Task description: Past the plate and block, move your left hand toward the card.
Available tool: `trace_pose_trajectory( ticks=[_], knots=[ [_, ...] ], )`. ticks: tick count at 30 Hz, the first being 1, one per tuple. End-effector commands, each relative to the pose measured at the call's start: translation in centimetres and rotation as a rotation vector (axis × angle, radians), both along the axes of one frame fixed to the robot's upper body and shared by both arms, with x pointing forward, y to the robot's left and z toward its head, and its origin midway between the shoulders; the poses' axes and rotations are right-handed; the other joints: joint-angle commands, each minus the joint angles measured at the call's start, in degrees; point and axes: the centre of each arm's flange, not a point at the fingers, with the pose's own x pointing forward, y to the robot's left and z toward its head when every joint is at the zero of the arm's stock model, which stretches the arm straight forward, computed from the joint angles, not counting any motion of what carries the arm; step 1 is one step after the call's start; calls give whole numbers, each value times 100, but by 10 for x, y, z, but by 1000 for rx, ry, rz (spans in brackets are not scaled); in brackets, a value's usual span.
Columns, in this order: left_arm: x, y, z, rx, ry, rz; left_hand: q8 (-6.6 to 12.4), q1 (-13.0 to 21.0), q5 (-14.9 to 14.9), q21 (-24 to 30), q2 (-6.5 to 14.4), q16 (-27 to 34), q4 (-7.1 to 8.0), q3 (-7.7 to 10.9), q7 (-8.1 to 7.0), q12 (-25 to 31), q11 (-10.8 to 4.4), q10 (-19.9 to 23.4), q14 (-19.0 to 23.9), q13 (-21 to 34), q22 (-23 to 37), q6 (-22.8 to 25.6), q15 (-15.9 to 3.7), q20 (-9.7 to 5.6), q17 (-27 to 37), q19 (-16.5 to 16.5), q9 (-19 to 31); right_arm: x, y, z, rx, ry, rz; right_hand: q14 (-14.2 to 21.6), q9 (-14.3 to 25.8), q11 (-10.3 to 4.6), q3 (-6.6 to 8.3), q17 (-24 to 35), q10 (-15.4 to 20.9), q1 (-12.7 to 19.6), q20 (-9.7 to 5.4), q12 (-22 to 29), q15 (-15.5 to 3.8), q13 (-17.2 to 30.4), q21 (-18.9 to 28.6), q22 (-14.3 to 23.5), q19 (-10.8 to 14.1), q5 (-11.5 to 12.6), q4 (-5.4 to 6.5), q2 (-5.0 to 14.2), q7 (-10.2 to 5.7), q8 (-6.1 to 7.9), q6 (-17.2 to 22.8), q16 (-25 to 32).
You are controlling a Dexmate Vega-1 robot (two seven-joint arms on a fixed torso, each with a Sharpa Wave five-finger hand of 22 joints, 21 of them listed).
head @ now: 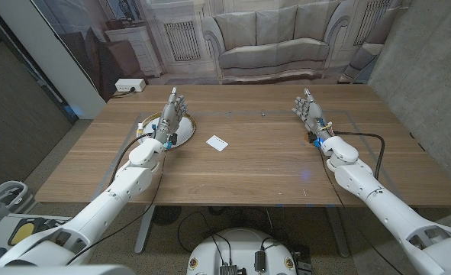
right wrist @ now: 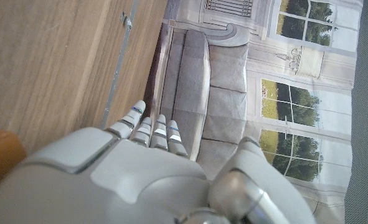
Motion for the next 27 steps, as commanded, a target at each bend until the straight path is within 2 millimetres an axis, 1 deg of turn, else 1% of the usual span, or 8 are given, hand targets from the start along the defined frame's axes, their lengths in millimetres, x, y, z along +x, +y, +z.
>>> trace_pose_trajectory(
  ticks=[1,10,12,19,23,27],
  knots=[
    [-4,2,2,-14,1,20,40,64,43,38,2,40,21,0,-9,30,9,-26,-44,20,8,-23,15,-260,20,-43,10,5,2,-5,-3,21,25,61,12,23,29,18,47,22,-154,27,22,18,22,18,43,27,-10,-5,5,31,42,35],
    [-7,6,1,6,14,23,75,97,65,67,55,71,5,4,14,63,22,55,38,18,6,63,24,-241,18,14,10,1,0,-8,-7,21,18,94,12,11,24,17,93,17,-141,39,31,19,2,19,57,30,-13,2,-8,37,68,39],
    [-10,7,1,-3,6,15,82,110,70,68,73,73,0,10,15,70,36,73,48,18,6,82,30,-235,17,16,9,0,-1,-7,-6,15,25,97,13,12,24,17,94,16,-139,38,28,19,-2,19,58,30,-13,4,-17,40,81,38],
    [-25,7,7,42,-9,91,93,160,85,83,136,81,-20,30,12,83,51,114,86,18,5,123,37,-213,15,46,9,-4,-4,-1,-16,1,30,133,13,-3,18,17,134,10,-156,48,0,20,-11,19,94,31,-16,10,-15,47,111,44],
    [-28,4,11,58,-26,92,101,183,90,84,163,87,-30,37,14,89,37,137,112,17,5,149,33,-208,14,50,9,-5,-8,-2,-4,-6,34,142,13,-22,17,16,137,10,-166,46,1,21,-19,19,106,32,-19,12,-26,45,114,42],
    [-30,3,12,45,-38,78,120,214,96,97,196,107,-43,45,12,106,41,191,183,17,5,212,38,-209,14,85,9,-8,-9,-1,-1,-18,38,146,13,-8,16,15,137,10,-166,44,6,21,-26,19,108,32,-21,14,-30,46,121,40]
  ],
)
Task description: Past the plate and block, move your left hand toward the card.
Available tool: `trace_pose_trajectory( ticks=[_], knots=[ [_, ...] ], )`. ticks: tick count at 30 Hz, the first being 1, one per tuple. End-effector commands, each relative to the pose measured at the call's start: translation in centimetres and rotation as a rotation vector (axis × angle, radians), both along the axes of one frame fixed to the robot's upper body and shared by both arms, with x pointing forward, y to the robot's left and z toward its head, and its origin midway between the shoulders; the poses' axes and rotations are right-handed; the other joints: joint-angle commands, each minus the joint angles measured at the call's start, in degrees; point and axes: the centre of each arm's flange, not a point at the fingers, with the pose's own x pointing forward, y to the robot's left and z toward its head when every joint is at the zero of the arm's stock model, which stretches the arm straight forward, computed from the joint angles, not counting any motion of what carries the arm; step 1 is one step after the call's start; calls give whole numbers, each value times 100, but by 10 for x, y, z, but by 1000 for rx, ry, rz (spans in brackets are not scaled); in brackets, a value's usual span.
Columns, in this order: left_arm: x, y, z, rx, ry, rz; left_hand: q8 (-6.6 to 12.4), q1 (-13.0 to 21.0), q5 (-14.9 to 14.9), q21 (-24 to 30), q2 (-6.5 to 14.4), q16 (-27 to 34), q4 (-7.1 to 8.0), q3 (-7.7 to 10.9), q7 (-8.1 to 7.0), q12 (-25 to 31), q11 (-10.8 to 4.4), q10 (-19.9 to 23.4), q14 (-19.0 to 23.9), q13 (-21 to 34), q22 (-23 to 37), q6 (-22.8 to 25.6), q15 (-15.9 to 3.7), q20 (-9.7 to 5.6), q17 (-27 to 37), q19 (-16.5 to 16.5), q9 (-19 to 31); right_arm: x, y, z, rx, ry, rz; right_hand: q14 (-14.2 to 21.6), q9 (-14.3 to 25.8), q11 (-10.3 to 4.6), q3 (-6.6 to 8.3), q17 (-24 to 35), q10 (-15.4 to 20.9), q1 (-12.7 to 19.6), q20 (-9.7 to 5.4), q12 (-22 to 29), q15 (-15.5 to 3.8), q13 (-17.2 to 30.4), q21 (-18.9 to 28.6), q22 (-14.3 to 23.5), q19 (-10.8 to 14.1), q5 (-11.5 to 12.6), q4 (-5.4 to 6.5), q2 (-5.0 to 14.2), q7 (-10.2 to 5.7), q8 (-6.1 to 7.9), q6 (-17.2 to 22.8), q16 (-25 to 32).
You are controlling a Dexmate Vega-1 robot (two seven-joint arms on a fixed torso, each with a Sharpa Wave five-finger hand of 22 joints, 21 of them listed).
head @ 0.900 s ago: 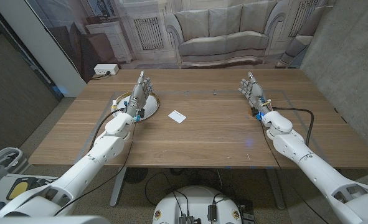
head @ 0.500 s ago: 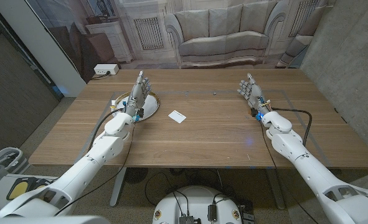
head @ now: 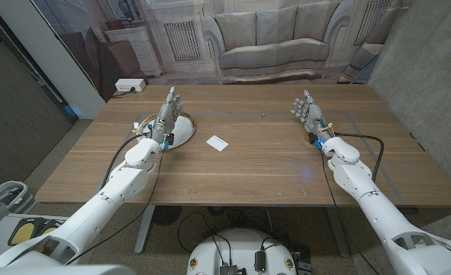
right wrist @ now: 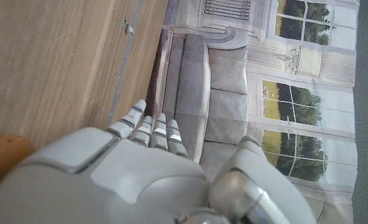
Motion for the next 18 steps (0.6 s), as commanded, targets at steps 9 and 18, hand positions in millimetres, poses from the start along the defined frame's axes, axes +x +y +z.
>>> trace_pose_trajectory(
  ticks=[9,18],
  knots=[
    [-18,-4,9,30,-55,-13,80,114,61,78,84,79,-45,23,25,77,-43,214,163,19,21,236,1,-215,14,118,9,-10,-6,3,8,-42,14,89,14,13,12,16,40,0,-156,21,8,23,-48,21,50,33,-25,27,-1,21,56,-3],
    [-24,-6,9,50,-117,-36,96,150,65,86,111,93,-62,16,0,98,-56,314,255,19,21,335,-40,-221,14,156,9,-19,-4,8,-21,-58,12,94,15,25,7,16,37,-3,-159,15,10,23,-65,21,57,34,-30,28,0,18,62,-8]
  ],
)
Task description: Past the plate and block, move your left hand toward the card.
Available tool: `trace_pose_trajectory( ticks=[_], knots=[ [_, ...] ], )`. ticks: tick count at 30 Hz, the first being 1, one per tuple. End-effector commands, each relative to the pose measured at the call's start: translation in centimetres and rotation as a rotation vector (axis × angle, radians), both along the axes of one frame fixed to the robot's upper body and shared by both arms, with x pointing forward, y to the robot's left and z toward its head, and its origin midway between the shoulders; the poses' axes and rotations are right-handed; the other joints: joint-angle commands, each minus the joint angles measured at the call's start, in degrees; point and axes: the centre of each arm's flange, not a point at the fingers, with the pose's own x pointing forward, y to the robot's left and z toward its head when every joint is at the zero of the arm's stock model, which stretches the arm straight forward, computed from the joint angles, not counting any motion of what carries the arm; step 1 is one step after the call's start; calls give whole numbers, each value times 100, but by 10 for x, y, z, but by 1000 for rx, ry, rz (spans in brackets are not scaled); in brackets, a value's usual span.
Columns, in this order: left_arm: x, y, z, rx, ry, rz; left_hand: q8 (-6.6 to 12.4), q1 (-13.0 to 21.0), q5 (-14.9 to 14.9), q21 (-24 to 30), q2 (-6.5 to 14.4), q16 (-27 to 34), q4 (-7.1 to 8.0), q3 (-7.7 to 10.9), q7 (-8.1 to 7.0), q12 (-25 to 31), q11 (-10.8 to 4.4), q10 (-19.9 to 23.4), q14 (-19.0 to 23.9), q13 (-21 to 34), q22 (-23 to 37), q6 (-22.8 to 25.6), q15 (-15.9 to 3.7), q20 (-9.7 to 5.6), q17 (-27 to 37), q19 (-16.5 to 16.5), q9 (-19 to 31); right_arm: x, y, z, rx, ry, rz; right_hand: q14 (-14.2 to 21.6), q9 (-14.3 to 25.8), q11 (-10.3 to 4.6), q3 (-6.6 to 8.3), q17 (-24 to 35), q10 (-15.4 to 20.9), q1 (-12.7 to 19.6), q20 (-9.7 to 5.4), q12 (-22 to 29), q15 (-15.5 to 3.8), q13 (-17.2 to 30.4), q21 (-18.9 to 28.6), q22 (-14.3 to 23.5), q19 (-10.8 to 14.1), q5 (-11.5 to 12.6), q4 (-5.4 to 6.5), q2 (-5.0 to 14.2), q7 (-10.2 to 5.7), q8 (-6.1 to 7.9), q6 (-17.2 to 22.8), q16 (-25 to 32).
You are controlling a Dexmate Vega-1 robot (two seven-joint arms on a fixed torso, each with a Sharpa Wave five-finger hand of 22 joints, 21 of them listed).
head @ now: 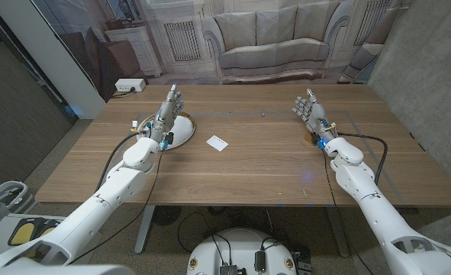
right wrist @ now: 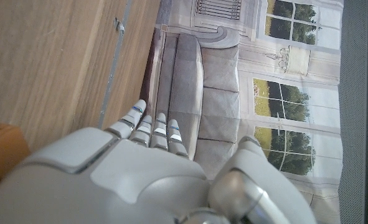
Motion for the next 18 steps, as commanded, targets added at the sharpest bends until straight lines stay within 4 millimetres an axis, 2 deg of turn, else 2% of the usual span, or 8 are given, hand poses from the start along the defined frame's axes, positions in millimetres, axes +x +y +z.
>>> trace_pose_trajectory(
  ticks=[1,7,14,18],
  knots=[
    [-13,-3,1,31,-83,-33,53,47,44,44,8,53,-40,-8,-13,55,-31,66,74,20,21,93,-18,-223,14,40,10,-11,1,5,-38,-27,-1,61,15,22,6,16,39,-3,-160,15,-21,23,-17,22,59,34,-30,28,-7,19,42,-9],
    [-18,-3,5,61,-104,-29,64,65,46,54,21,55,-48,-11,-28,63,-65,112,112,20,21,150,-31,-237,14,76,10,-15,-1,4,-36,-29,-10,62,15,25,4,16,42,-4,-157,13,-14,24,-30,22,63,34,-33,31,-5,23,61,-13],
    [-21,-2,-1,60,-105,-29,59,81,49,54,34,49,-55,-15,-22,60,-60,133,129,19,21,168,-32,-248,14,89,10,-18,-2,3,-32,-32,-20,73,15,31,-1,17,59,-11,-144,16,-12,24,-48,22,61,35,-34,34,11,34,101,-13],
    [-26,-3,-5,71,-113,-16,63,103,52,106,52,63,-64,-24,-12,69,-50,201,214,19,25,228,-36,-243,16,243,10,-21,-4,4,-21,-38,-21,77,15,44,-5,18,64,-15,-142,15,-12,25,-58,22,67,34,-34,36,17,36,117,-14]
  ],
)
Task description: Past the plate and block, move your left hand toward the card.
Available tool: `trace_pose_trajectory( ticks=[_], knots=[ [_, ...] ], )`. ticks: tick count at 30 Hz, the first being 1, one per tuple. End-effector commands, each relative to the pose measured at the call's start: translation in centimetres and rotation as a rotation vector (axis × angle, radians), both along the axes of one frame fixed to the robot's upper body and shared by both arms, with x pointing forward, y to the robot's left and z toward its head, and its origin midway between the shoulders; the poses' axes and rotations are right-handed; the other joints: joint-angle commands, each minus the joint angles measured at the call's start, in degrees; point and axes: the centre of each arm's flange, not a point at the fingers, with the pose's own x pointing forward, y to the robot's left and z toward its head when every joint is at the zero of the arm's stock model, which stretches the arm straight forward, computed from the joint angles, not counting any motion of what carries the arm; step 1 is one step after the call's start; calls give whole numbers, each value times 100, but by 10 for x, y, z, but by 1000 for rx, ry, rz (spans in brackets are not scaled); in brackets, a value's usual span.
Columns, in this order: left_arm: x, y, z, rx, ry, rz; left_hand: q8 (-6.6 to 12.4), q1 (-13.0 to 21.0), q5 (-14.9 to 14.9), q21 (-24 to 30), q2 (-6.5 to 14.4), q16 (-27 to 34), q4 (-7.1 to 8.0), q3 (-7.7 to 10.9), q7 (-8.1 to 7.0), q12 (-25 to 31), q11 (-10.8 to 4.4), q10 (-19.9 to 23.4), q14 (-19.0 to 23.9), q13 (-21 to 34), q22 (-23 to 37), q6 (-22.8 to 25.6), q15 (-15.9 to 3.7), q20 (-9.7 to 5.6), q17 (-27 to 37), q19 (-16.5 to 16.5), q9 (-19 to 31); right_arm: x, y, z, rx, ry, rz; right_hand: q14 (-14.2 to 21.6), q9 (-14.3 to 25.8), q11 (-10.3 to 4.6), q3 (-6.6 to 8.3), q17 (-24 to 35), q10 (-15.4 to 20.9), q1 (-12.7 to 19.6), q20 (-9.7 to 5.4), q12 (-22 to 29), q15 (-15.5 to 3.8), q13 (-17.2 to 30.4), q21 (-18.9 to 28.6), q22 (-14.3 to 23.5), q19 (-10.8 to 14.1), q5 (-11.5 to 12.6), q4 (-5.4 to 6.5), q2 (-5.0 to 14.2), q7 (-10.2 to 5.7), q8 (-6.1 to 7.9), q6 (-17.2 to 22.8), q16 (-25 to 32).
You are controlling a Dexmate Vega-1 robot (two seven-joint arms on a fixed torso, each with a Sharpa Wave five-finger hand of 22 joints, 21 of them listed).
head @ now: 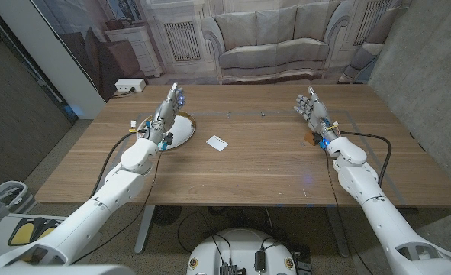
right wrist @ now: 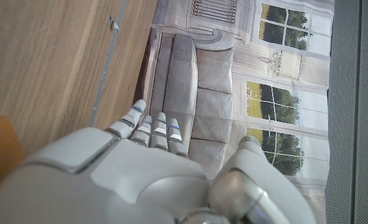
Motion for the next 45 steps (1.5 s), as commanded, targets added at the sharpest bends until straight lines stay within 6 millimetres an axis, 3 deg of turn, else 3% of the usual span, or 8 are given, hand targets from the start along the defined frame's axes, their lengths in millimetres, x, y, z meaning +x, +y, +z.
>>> trace_pose_trajectory(
  ticks=[1,28,33,45],
  knots=[
    [-11,-1,-7,19,-30,10,22,55,53,67,3,58,-41,-1,-2,35,21,121,95,20,10,111,-21,-281,18,148,11,-9,-5,1,11,-12,-16,83,16,22,-6,18,42,-14,-164,18,-17,25,-18,23,51,34,-34,35,8,36,65,-13],
    [-41,-2,-18,59,-84,69,59,100,60,63,28,72,-62,-47,40,60,14,336,286,20,18,367,-6,-276,23,221,13,-32,-13,-4,3,-31,-35,115,16,16,-27,18,86,-34,-144,15,7,26,-74,23,115,31,-45,45,18,28,117,-21],
    [-42,-5,-21,66,-95,104,83,104,64,89,19,99,-67,-77,56,77,53,444,420,20,21,495,-7,-274,24,314,14,-32,-17,-1,17,-29,-31,122,16,13,-31,18,82,-36,-140,10,14,26,-88,23,118,32,-49,46,15,26,122,-21],
    [-46,-17,-22,130,-134,191,99,132,75,84,21,93,-82,-101,10,85,-19,556,501,19,24,625,-62,-298,23,345,14,-43,-28,9,4,-54,-51,139,16,15,-42,18,108,-46,-141,13,10,26,-115,24,131,31,-53,46,4,26,146,-22]
  ],
)
